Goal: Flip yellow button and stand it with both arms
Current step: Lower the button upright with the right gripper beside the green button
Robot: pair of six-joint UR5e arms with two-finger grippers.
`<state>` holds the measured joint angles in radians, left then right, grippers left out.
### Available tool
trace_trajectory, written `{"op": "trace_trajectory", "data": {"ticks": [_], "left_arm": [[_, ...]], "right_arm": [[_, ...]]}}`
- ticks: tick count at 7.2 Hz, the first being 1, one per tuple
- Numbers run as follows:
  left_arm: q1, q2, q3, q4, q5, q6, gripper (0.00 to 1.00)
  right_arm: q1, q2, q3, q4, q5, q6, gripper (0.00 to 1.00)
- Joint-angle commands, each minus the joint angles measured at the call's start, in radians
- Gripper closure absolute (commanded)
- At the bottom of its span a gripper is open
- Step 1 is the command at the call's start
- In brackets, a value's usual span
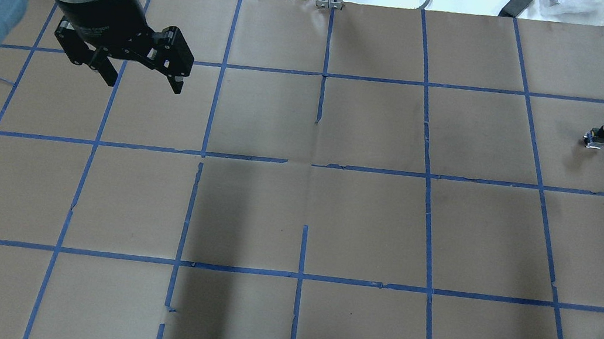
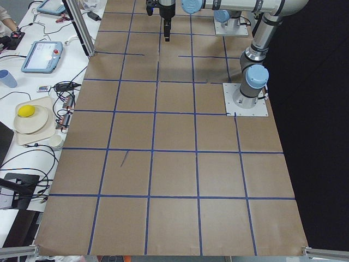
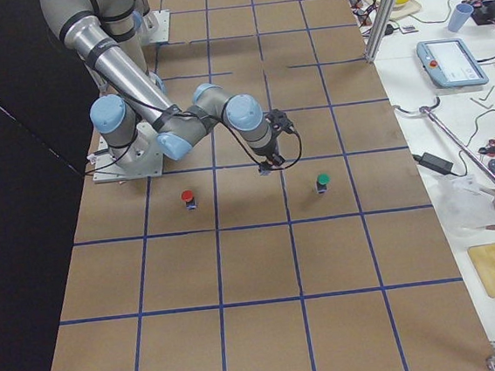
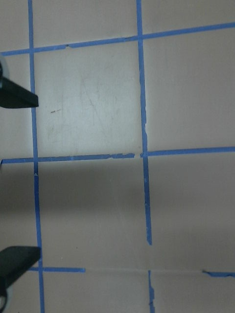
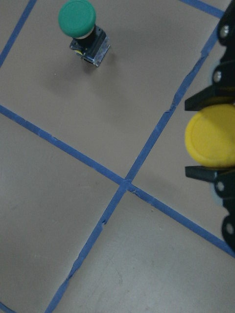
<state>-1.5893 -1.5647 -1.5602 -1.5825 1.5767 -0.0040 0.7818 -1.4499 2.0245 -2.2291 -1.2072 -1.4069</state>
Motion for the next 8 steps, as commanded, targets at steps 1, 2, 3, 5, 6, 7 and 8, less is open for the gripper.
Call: {"op": "trace_trajectory", "data": {"ticks": [1,2,3,5,6,7,8], "left_arm": [[0.014,-0.003,0.003,-0.007,0.006,0.001,0.0],[0.012,-0.002,0.003,-0.005,0.046,0.002,0.0],[0.009,-0.003,0.008,-0.005,0.066,0.002,0.0],[0.009,-0.012,0.008,-0.002,0.057,0.001,0.0],[0.009,-0.008,0.008,-0.004,0.058,0.001,0.0],[0.011,-0.008,0.008,-0.004,0.057,0.001,0.0],[0.009,-0.008,0.009,-0.002,0.057,0.001,0.0]], "right_arm": [[-0.099,0.002,0.051,-0.001,0.105,-0.311,0.89],[-0.117,0.003,0.052,0.003,0.13,-0.407,0.89],[-0.131,0.014,0.052,0.015,0.174,-0.566,0.89],[-0.137,0.039,0.052,0.02,0.182,-0.673,0.91],[-0.162,0.058,0.054,0.034,0.182,-0.705,0.91],[-0.206,0.087,0.054,0.067,0.184,-0.737,0.9],[-0.213,0.091,0.054,0.068,0.187,-0.747,0.9]]}}
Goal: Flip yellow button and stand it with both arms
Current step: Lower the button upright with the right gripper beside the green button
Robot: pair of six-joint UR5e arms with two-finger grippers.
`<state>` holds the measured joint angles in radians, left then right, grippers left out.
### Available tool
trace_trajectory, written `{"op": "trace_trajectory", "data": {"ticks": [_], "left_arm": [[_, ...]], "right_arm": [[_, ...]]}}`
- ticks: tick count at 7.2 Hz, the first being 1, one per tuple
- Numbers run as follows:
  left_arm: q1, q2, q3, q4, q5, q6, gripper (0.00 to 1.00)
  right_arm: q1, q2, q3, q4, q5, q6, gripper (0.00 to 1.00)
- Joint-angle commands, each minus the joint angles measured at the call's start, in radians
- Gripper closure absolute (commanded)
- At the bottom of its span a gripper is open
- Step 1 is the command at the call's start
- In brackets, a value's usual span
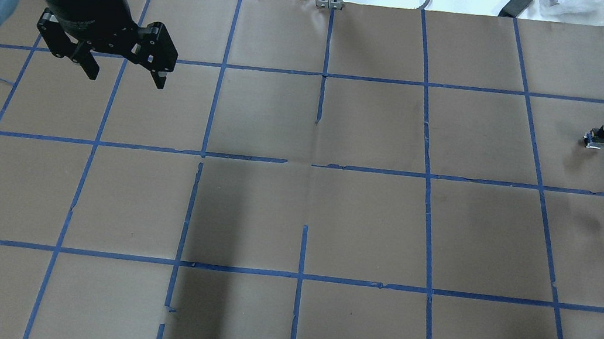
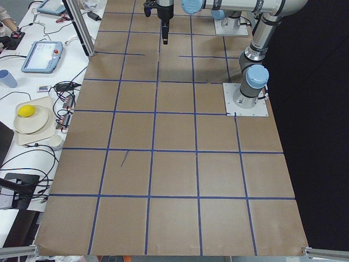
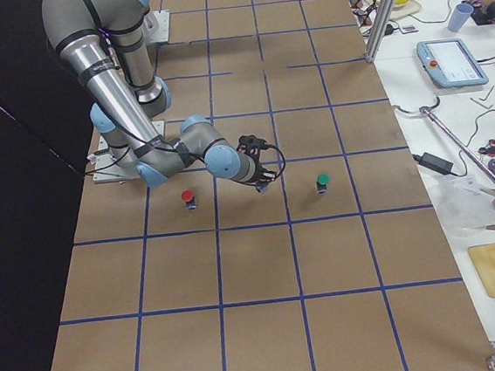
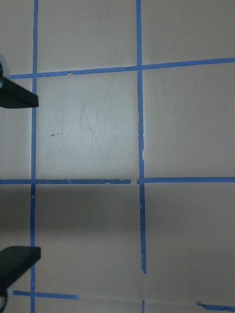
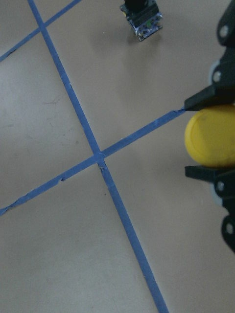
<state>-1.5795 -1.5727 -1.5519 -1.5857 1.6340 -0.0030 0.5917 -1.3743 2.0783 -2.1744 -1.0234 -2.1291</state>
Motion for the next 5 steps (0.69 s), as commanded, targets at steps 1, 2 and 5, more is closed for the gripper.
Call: {"op": "trace_trajectory", "data": {"ticks": [1,2,5], "left_arm": [[0.0,0.006,0.001,0.001,0.0,-0.002,0.0],[-0.004,0.002,0.0,0.0,0.0,-0.009,0.0],[-0.026,0.011,0.001,-0.003,0.001,-0.003,0.0]], "right_arm": [[-0.027,0.018,0.002,0.028,0.062,-0.058,0.9],[-0.029,0.018,0.002,0.075,0.075,-0.112,0.9],[-0.03,0.043,0.0,0.085,0.074,-0.126,0.85]]}}
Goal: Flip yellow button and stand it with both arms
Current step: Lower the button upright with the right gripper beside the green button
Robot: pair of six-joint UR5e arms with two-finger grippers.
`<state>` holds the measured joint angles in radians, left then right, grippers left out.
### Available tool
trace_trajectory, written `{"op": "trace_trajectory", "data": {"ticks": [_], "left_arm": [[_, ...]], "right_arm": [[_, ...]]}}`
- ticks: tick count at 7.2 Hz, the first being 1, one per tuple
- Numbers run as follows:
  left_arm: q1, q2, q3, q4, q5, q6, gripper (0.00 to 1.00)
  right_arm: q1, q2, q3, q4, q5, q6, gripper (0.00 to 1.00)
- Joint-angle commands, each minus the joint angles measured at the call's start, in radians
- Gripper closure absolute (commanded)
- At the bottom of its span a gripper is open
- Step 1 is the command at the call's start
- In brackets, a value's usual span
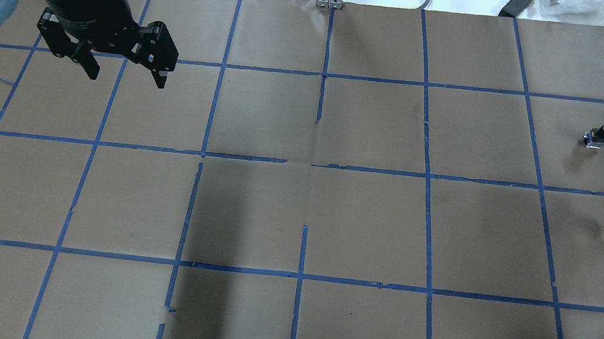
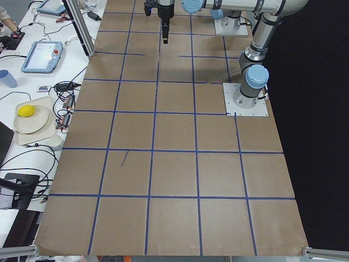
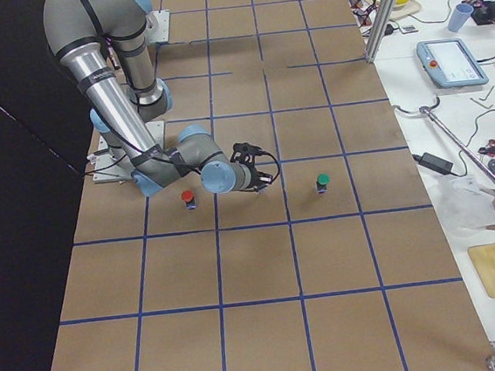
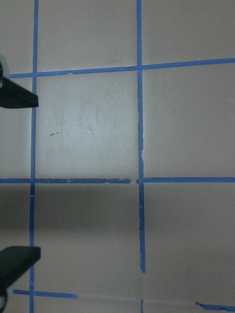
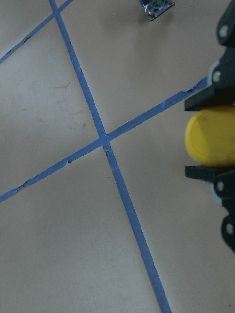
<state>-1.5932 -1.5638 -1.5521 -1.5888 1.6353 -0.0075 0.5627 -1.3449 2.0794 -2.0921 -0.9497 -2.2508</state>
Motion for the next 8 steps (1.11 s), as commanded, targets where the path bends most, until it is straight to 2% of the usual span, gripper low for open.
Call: {"op": "trace_trajectory", "data": {"ticks": [1,2,3,4,5,7,8], "left_arm": [[-0.013,0.004,0.001,-0.002,0.004,0.001,0.0],[-0.014,0.017,0.004,-0.003,0.003,0.001,0.0],[-0.016,0.025,0.004,-0.01,0.003,0.001,0.0],[-0.016,0.025,0.006,-0.013,0.003,0.001,0.0],[-0.018,0.031,0.012,-0.014,0.003,0.001,0.0],[-0.016,0.028,0.038,-0.054,-0.015,0.001,0.0],[-0.014,0.027,0.04,-0.053,-0.015,0.001,0.0]], "right_arm": [[-0.001,0.021,-0.004,0.0,-0.001,-0.006,0.78],[-0.001,0.023,-0.002,0.003,-0.003,-0.004,0.61],[-0.003,0.024,-0.002,0.003,-0.004,-0.003,0.51],[-0.012,0.024,-0.001,0.004,-0.003,0.002,0.28],[-0.015,0.026,-0.002,0.003,0.0,0.013,0.01],[-0.015,0.014,-0.007,0.004,-0.015,0.141,0.0],[-0.014,0.003,-0.01,0.003,-0.073,0.283,0.0]]}}
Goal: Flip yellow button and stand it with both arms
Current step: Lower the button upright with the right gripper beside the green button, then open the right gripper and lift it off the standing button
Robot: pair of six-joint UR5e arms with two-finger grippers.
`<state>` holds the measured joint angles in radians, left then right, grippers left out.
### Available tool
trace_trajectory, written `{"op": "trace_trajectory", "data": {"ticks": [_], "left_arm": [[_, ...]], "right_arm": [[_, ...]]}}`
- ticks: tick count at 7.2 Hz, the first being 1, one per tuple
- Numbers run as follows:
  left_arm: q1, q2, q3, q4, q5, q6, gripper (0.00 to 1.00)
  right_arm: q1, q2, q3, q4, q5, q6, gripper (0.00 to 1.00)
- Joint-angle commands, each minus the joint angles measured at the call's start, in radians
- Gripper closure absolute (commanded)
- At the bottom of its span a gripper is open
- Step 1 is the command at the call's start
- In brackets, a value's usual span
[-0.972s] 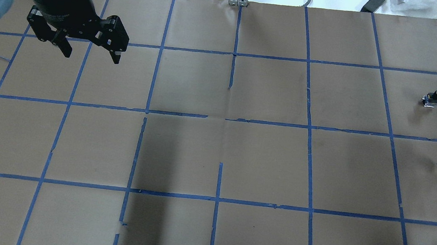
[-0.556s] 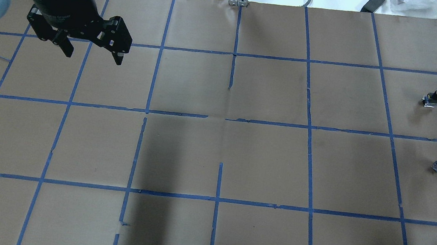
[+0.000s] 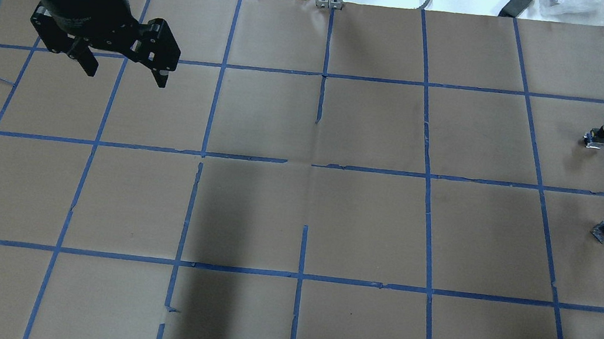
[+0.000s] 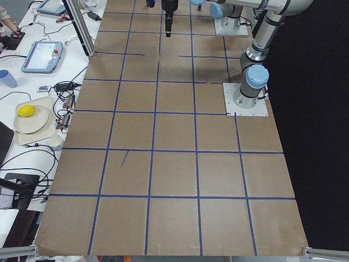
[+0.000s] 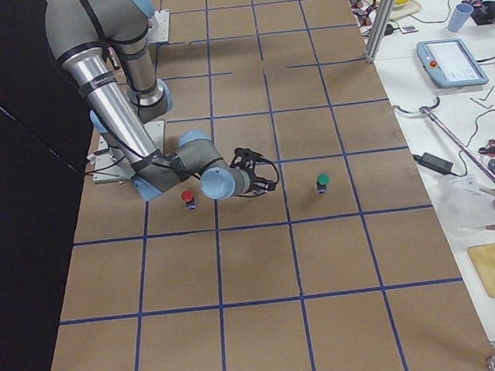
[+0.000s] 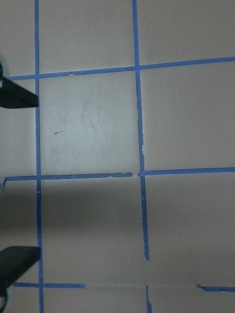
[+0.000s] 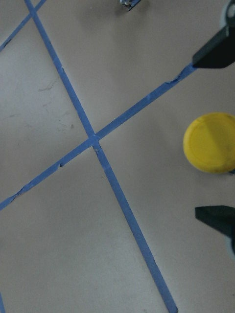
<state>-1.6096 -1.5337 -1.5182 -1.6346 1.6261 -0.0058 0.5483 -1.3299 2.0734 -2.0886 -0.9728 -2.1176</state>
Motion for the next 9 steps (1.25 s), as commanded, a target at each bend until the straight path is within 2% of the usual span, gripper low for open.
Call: {"op": "trace_trajectory", "data": {"ticks": [1,2,3,6,7,8,9], "left_arm": [[0.003,-0.002,0.007,-0.007,-0.005,0.0,0.0],[0.005,-0.003,0.007,-0.007,-0.002,0.0,0.0],[0.007,-0.005,0.007,-0.007,-0.006,0.0,0.0],[0.007,-0.009,0.013,-0.004,-0.011,0.001,0.0],[0.007,-0.009,0.013,-0.004,-0.011,0.001,0.0],[0.007,-0.008,0.015,-0.005,-0.011,0.001,0.0],[0.008,-0.008,0.015,-0.005,-0.011,0.001,0.0]], "right_arm": [[0.01,-0.05,-0.004,-0.001,-0.097,0.298,0.0],[0.015,-0.099,-0.004,-0.001,-0.109,0.405,0.0],[0.033,-0.147,-0.004,-0.001,-0.174,0.521,0.0],[0.192,-0.294,-0.028,0.002,-0.286,0.959,0.0],[0.262,-0.316,-0.106,0.11,-0.35,1.126,0.0],[0.321,-0.318,-0.234,0.316,-0.378,1.335,0.0],[0.382,-0.318,-0.313,0.423,-0.383,1.525,0.0]]}}
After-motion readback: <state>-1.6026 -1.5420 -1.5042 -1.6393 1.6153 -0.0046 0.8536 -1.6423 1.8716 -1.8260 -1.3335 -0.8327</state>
